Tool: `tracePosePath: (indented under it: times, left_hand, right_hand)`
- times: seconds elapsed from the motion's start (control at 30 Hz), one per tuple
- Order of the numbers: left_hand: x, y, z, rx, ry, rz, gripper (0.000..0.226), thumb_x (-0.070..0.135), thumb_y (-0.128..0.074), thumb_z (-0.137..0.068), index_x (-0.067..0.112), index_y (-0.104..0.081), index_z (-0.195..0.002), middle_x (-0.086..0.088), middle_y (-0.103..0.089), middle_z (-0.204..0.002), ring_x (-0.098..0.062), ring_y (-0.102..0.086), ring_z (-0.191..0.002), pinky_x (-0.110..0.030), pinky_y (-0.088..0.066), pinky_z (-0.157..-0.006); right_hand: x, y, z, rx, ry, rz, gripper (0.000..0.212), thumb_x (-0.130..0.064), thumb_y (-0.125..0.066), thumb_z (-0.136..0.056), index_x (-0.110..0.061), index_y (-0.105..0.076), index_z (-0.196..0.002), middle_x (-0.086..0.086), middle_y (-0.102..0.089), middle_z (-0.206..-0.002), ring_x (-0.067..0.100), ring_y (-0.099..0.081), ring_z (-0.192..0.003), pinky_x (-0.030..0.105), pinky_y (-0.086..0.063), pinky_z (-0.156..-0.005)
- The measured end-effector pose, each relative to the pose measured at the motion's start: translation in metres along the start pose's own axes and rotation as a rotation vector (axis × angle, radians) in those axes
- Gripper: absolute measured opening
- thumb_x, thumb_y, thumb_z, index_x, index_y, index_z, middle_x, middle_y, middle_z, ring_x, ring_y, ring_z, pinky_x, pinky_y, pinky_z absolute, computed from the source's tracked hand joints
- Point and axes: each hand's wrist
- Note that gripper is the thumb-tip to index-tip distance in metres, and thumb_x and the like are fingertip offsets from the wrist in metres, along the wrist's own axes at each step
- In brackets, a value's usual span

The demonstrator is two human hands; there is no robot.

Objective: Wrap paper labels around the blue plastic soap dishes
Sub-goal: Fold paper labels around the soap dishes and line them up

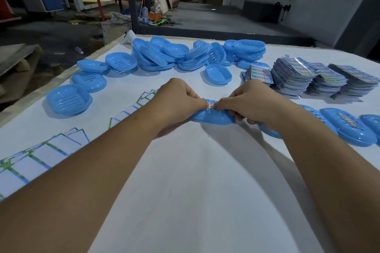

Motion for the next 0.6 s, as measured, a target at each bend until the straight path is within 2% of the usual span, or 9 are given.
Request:
tracePosePath:
  times: [0.1,0.2,0.4,0.6]
  left_hand:
    - [0.0011,-0.002,0.0001,0.026,0.015,0.012,0.022,0.047,-0.08,-0.068,0.025,-0.076,-0.066,0.015,-0.068,-0.058,-0.004,-0.062,-0.064,-0.024,-0.039,-0.054]
    - [0.0023,-0.0032,0.0012,0.037,0.023,0.0,0.021,0.045,-0.077,-0.069,0.024,-0.075,-0.064,0.013,-0.067,-0.057,-0.006,-0.063,-0.063,-0.024,-0.039,-0.054]
    - [0.0043,-0.0026,0.0026,0.047,0.03,-0.004,0.022,0.044,-0.079,-0.07,0.023,-0.075,-0.064,0.009,-0.068,-0.059,-0.007,-0.063,-0.065,-0.024,-0.039,-0.053]
    - [0.0075,-0.0032,0.0036,0.071,0.005,-0.088,0.026,0.046,-0.078,-0.071,0.022,-0.073,-0.063,0.009,-0.069,-0.063,-0.01,-0.064,-0.07,-0.025,-0.04,-0.056]
  right_hand:
    - [0.0005,0.0002,-0.0001,0.003,0.007,0.006,0.038,-0.044,-0.08,-0.071,-0.014,-0.067,-0.052,0.001,-0.062,-0.047,0.011,-0.042,-0.04,0.014,-0.032,-0.034]
    - [0.0012,-0.0001,0.0003,0.003,0.019,0.006,0.04,-0.042,-0.079,-0.071,-0.015,-0.065,-0.046,0.002,-0.063,-0.048,0.015,-0.045,-0.047,0.014,-0.033,-0.035]
    - [0.0004,-0.0008,0.0006,-0.008,0.015,-0.002,0.036,-0.041,-0.079,-0.071,-0.02,-0.068,-0.044,0.001,-0.064,-0.048,0.011,-0.042,-0.038,0.013,-0.032,-0.034]
    - [0.0002,-0.0036,-0.0019,0.01,0.015,0.048,0.035,-0.045,-0.075,-0.07,-0.012,-0.071,-0.059,0.001,-0.063,-0.047,0.01,-0.038,-0.031,0.014,-0.031,-0.035]
Point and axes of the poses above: each hand's wrist, its own z-axis away from the middle knuckle, its own y-axis out of the back of the hand, x = y × z
